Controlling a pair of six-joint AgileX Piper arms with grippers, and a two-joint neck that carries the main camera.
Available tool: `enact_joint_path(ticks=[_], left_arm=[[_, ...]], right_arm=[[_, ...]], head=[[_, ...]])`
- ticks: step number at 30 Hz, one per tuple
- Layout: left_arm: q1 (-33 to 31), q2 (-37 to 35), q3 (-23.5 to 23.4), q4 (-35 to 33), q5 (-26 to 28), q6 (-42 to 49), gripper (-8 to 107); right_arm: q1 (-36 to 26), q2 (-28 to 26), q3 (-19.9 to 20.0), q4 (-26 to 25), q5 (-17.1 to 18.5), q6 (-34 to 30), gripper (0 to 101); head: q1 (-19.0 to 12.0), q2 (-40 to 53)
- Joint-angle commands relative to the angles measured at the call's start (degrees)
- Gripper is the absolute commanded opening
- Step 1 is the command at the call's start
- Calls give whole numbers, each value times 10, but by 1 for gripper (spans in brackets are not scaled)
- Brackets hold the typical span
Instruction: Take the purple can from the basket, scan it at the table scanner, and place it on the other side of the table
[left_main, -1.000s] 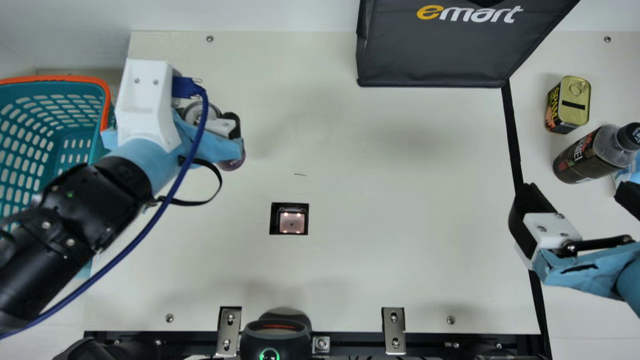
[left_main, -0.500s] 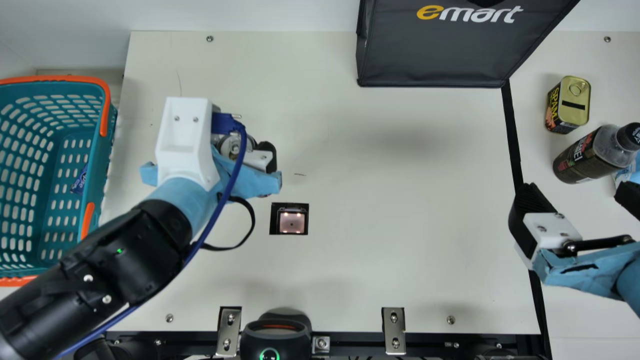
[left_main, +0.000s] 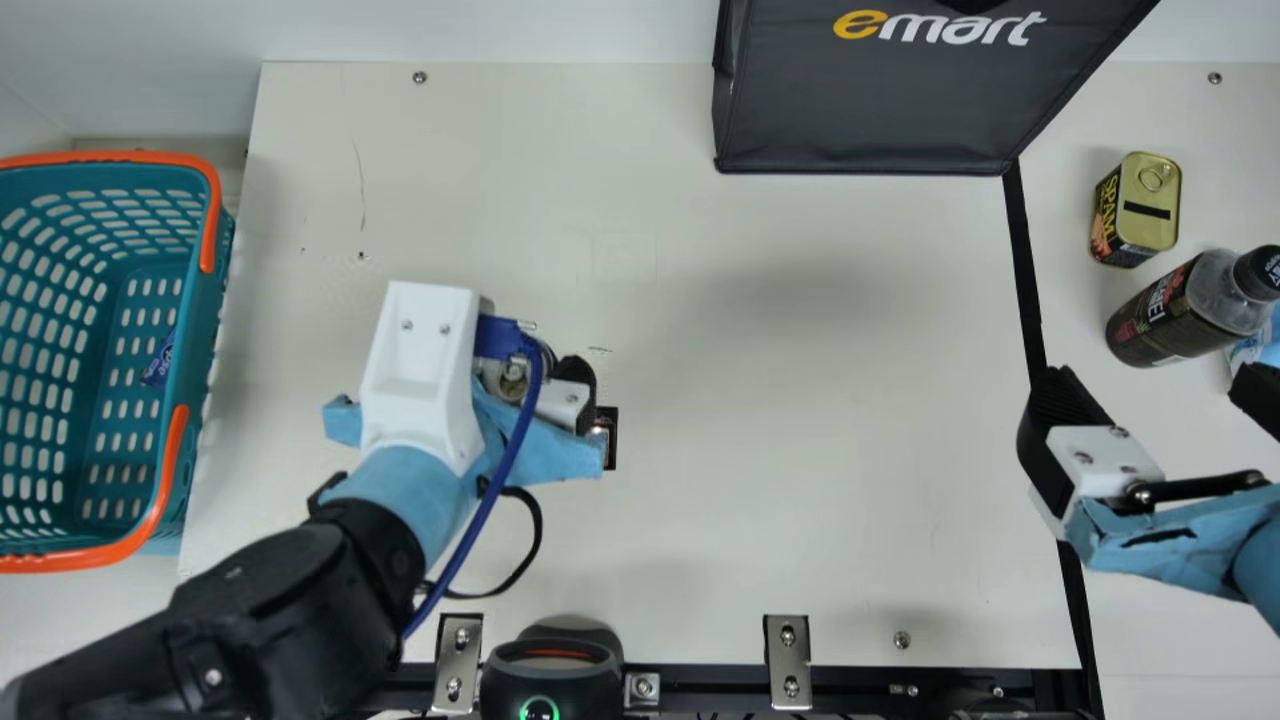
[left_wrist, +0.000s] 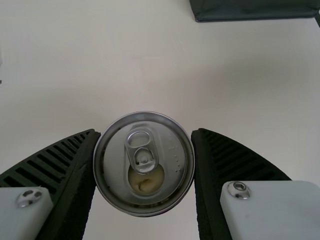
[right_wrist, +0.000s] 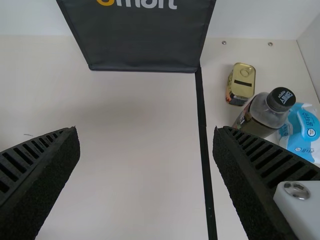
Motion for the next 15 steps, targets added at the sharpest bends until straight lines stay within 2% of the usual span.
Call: enact_joint_path(ticks=[1,15], left_arm=[[-22,0,3,4,7,-16,-8],[-129,17,2,31,65,-114,-8]], right_arm=[[0,0,0,0,0,0,95],[0,0,0,0,0,0,95]], head=[[-16,0],[-16,0]])
